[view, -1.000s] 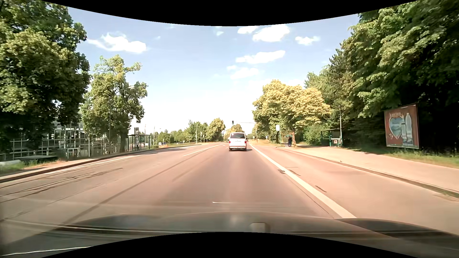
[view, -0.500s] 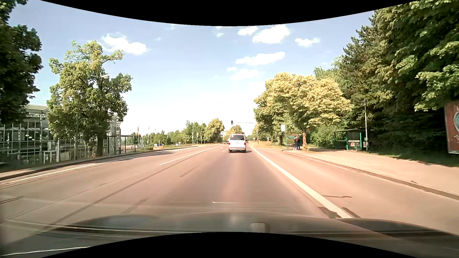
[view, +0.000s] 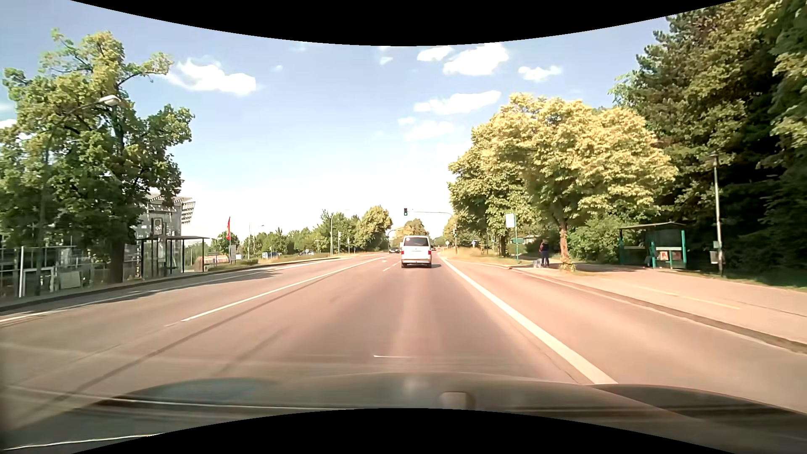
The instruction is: Follow the waypoints while adhering to traffic rules and regulations
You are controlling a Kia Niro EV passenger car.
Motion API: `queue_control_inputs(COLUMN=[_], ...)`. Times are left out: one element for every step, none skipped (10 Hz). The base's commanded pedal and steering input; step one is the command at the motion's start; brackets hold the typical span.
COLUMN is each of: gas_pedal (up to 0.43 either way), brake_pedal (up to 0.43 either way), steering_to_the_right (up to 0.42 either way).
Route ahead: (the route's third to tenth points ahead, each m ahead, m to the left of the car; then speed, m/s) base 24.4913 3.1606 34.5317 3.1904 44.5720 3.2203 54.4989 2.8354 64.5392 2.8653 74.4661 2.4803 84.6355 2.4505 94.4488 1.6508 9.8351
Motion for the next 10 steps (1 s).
queue_control_inputs(gas_pedal=[0.079, 0.079, 0.079, 0.079, 0.079, 0.079, 0.079, 0.079, 0.098, 0.110], brake_pedal=[0.006, 0.006, 0.006, 0.006, 0.006, 0.006, 0.006, 0.006, 0.006, 0.006], steering_to_the_right=[0.002, 0.002, 0.001, 0.002, 0.002, 0.001, 0.001, 0.001, 0.001, 0.000])
